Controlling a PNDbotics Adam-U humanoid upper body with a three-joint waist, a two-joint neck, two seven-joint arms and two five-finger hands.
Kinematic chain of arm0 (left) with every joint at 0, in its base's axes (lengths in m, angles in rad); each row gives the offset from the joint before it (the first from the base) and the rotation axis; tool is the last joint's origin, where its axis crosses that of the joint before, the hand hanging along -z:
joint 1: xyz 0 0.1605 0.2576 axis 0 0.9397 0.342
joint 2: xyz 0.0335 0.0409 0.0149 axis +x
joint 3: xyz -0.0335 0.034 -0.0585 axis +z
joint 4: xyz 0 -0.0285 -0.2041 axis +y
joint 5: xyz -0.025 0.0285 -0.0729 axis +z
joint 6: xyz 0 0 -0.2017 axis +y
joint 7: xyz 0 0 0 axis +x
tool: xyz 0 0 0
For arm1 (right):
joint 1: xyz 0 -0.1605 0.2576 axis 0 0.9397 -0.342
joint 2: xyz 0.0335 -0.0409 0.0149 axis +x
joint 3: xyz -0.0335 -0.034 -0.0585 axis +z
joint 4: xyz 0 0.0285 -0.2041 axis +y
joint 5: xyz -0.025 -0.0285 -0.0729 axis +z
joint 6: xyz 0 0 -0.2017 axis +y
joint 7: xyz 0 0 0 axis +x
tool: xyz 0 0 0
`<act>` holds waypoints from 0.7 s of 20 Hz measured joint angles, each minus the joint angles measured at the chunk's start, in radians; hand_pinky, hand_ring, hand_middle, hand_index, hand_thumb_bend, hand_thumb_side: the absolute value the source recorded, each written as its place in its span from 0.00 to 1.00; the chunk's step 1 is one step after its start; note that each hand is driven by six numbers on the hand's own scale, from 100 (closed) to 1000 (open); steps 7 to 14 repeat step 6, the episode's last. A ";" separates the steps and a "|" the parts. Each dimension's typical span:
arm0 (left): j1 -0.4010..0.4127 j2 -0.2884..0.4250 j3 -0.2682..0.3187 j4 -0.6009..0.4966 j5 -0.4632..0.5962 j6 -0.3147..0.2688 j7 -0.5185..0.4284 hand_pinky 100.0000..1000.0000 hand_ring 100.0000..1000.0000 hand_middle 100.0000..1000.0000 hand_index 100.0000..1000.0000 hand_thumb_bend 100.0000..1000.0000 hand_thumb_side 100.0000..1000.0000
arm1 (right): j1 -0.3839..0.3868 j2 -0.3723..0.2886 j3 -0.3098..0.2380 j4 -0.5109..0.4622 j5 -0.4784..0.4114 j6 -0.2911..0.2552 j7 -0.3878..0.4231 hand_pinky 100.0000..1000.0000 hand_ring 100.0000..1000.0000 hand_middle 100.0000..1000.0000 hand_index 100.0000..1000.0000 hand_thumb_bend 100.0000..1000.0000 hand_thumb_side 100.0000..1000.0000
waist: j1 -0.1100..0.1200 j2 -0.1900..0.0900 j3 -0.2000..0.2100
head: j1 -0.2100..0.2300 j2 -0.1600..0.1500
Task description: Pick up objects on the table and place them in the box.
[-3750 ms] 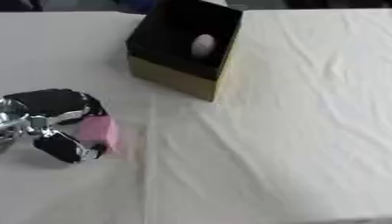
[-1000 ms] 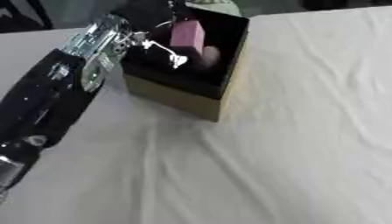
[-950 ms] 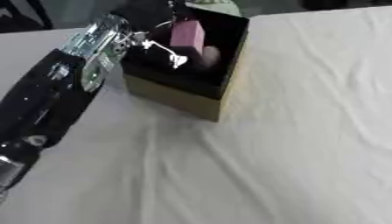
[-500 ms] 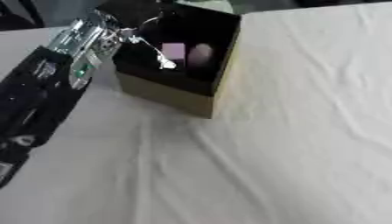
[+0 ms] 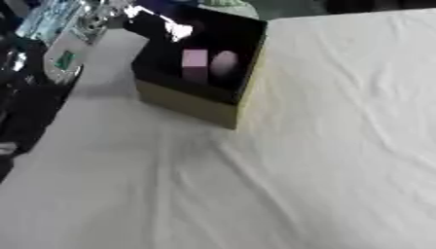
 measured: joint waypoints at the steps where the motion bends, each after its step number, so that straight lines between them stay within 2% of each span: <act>1: 0.018 0.011 0.007 -0.051 0.036 0.020 0.007 0.75 0.67 0.70 0.83 0.35 0.62 | 0.004 0.000 0.000 0.000 0.000 0.000 0.000 0.79 0.77 0.74 0.74 0.00 0.60 | -0.002 -0.006 0.005 | -0.006 0.007; 4: 0.098 0.062 0.038 -0.226 0.158 0.101 0.037 0.74 0.66 0.70 0.83 0.30 0.62 | 0.020 -0.001 0.000 0.000 0.001 0.000 0.001 0.80 0.77 0.75 0.75 0.00 0.65 | -0.006 -0.024 0.022 | -0.023 0.025; 6: 0.164 0.100 0.069 -0.346 0.232 0.161 0.068 0.74 0.66 0.70 0.84 0.27 0.66 | 0.034 -0.003 0.000 0.000 0.004 0.000 0.008 0.80 0.78 0.76 0.75 0.00 0.69 | -0.009 -0.033 0.037 | -0.033 0.035; 14: 0.164 0.100 0.069 -0.346 0.232 0.161 0.068 0.74 0.66 0.70 0.84 0.27 0.66 | 0.034 -0.003 0.000 0.000 0.004 0.000 0.008 0.80 0.78 0.76 0.75 0.00 0.69 | -0.009 -0.033 0.037 | -0.033 0.035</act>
